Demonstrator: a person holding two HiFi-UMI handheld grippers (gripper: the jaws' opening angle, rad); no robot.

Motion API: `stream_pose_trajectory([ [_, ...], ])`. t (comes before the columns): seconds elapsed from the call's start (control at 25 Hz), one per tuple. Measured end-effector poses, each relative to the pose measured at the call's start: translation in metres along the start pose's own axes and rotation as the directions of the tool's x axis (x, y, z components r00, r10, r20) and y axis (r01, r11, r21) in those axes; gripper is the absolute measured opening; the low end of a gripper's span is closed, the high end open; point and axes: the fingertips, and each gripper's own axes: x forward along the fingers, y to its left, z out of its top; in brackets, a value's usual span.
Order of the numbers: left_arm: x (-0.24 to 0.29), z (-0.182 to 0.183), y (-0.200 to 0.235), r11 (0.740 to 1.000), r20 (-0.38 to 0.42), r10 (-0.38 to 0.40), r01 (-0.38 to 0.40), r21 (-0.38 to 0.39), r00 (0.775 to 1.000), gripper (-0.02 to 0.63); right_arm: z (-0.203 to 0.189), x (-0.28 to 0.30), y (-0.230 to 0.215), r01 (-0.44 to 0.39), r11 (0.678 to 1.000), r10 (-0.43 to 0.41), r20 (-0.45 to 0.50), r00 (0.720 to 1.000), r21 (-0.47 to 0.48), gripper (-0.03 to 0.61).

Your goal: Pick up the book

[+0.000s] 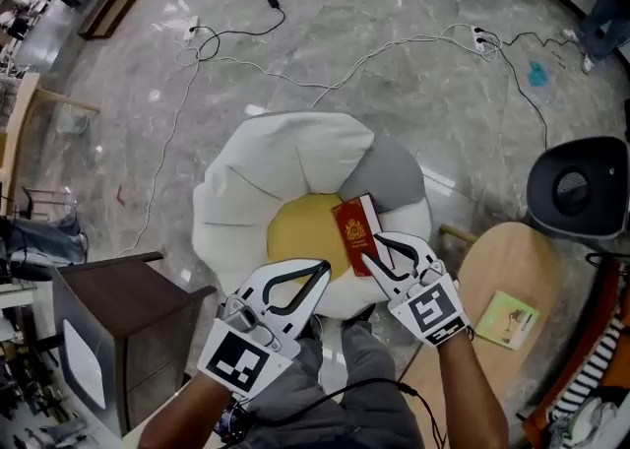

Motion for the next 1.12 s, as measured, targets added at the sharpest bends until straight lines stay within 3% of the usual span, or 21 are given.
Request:
stream_pose_trajectory([
  [0.32,0.023,-0.039,-0.004,0.999,-0.068,-0.005,0.002,-0.049,0.998,0.005,-0.089,0.042,-0.027,-0.017,0.986,0.029,-0.069,0.997,0.168,0.184],
  [0.68,0.051,-0.079,-0.002,0.996,-0.115,-0.012,0.002,-0.091,0.993,0.005,-0.184,0.092,-0.052,-0.014,0.954,0.069,-0.175,0.982,0.299,0.207],
  [1.12,0.073,-0.124,-0.005,0.991,-0.182,-0.044,0.021,-0.13,0.982,0.005,-0.289,0.148,-0.066,-0.002,0.865,0.168,-0.286,0.943,0.502,0.268],
])
